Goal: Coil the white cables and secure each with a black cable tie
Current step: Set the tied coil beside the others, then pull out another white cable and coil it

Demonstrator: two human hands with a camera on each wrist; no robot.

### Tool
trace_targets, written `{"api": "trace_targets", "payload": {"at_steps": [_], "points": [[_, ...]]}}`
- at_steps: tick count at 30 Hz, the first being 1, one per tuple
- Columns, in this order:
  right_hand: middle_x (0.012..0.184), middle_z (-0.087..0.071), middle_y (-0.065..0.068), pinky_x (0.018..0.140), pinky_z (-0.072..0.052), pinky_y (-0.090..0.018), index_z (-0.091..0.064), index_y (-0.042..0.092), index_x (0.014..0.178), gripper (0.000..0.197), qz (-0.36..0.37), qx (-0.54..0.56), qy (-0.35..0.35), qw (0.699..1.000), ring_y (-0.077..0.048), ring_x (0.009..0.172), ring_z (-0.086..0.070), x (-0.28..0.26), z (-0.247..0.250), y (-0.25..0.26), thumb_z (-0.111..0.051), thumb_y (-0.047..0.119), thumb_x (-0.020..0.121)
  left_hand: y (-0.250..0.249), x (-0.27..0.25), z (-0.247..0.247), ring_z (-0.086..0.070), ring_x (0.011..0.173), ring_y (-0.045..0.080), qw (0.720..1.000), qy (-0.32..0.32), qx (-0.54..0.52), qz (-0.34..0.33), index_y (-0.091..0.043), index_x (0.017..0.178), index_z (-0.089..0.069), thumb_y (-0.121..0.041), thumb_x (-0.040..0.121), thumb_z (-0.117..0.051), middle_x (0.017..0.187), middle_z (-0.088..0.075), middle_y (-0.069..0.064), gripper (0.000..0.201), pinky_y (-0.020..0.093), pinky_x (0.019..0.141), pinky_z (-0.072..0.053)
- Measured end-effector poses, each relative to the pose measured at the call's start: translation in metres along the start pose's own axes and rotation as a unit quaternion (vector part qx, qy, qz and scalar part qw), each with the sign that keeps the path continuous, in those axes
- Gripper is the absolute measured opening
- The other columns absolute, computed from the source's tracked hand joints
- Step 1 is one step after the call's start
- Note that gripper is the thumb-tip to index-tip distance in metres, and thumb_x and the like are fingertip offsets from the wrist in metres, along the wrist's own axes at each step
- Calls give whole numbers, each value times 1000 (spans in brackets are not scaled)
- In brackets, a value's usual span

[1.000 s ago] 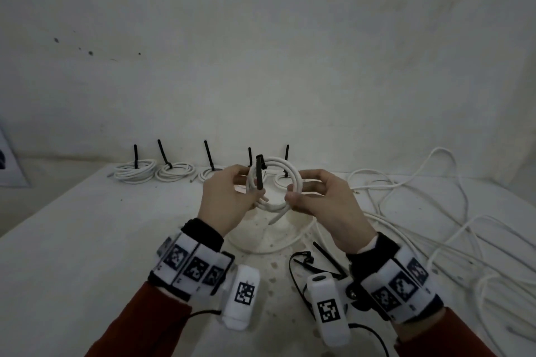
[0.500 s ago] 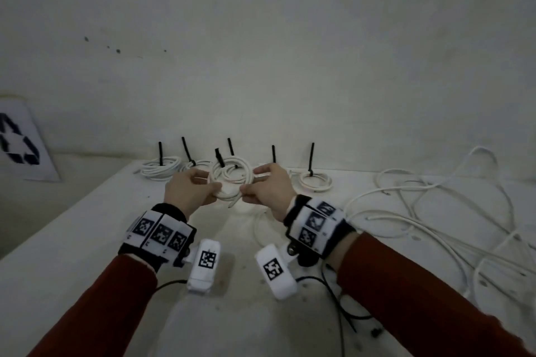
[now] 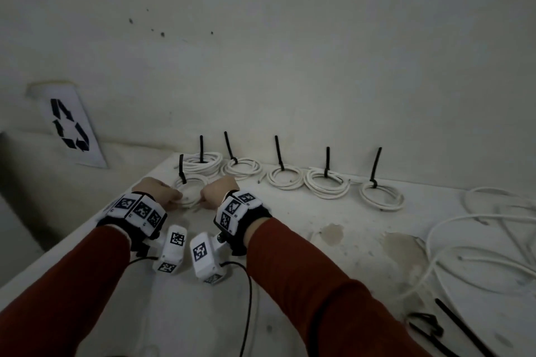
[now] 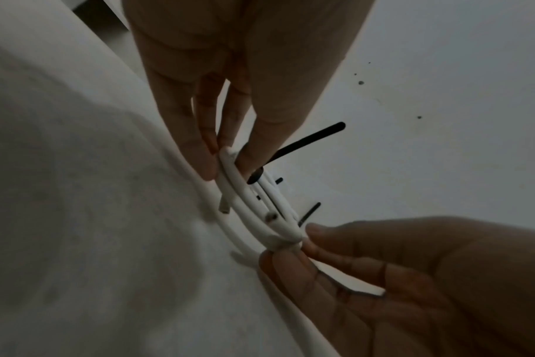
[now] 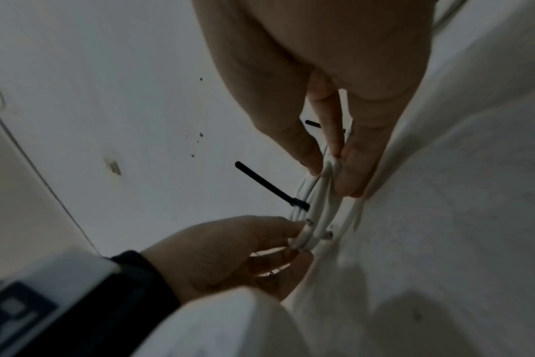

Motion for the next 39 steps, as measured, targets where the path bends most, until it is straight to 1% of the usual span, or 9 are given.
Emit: {"api": "trace_targets", "payload": {"at_steps": [3, 6, 9, 11, 15, 17, 27, 31, 39], "points": [[75, -52, -18, 79, -54, -51, -44, 10, 75, 23, -35, -15, 11, 999, -34, 73, -57, 13, -8, 5, -50, 23, 93, 3, 14, 1, -66, 85, 31, 998, 7, 55, 7, 1, 83, -71, -27, 74, -79, 86, -70, 18, 30, 39, 79, -54], [61, -35, -4, 73, -49, -35, -28, 12, 60, 40, 4, 57, 11, 998, -23, 58, -42, -7, 8, 17, -50, 9, 93, 2, 19, 0, -63, 80, 30, 993, 28, 113, 20, 1, 88, -68, -33, 71, -78, 86, -68, 17, 39, 32, 64, -49], [87, -60, -10, 76, -48, -28, -57, 4, 88, 9, -39, 126, 23, 991, -27, 82, -59, -34, 24, 18, -50, 7, 93, -8, 10, -2, -58, 91, 31, 990, 15, 140, 2, 0, 91, -61, -33, 78, -72, 99, -62, 16, 37, 31, 70, -44], [116, -61, -17, 77, -52, -30, -57, 1, 119, 28, -32, 130, 19, 991, -29, 103, -62, -52, 33, 12, -53, 9, 93, -17, -2, -3, -52, 109, 34, 981, -12, 191, -22, -4, 103, -61, -40, 83, -63, 120, -56, 19, 42, 34, 86, -45], [75, -58, -14, 45, -49, -23, -57, 0, 105, 15, -72, 253, -5, 965, -21, 59, -57, -97, 60, -12, -53, 8, 94, -58, -56, -14, -37, 122, 40, 970, -102, 179, -133, -13, 119, -58, -33, 85, -58, 132, -41, 21, 39, 47, 99, -35], [73, -55, -11, 48, -49, -26, -56, -2, 116, 24, -53, 259, -49, 963, -19, 55, -54, -130, 81, -25, -53, 5, 93, -83, -90, -23, -35, 124, 39, 961, -115, 147, -206, -18, 114, -61, -32, 85, -59, 133, -43, 18, 31, 49, 100, -31], [87, -65, -6, 54, -52, -22, -67, 6, 94, 13, -67, 81, -227, 968, -21, 71, -67, -297, 196, -143, -59, 13, 88, -183, -279, -114, -59, 90, 17, 836, 105, 96, -530, -23, 91, -67, -27, 88, -60, 93, -63, -4, 9, 27, 79, -42], [94, -71, -13, 86, -55, -38, -72, 2, 92, 17, -129, 8, -255, 958, -26, 90, -66, -346, 224, -196, -60, 13, 85, -194, -330, -168, -58, 102, 21, 793, 214, 214, -529, -14, 105, -66, -33, 91, -56, 109, -65, 5, 27, 25, 81, -41], [95, -67, -7, 68, -45, -19, -70, 4, 100, 20, -184, -30, -240, 953, -10, 76, -55, -400, 233, -241, -58, 17, 90, -202, -349, -217, -61, 98, 24, 773, 243, 337, -479, -8, 106, -67, -34, 87, -64, 109, -67, 9, 32, 27, 76, -45]]}}
Point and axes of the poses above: each hand's wrist, its own x-axis towards the middle knuckle, its own z-axis out of the back of the hand, y = z × x, the point moved 5 cm from there along x, towards the middle knuckle
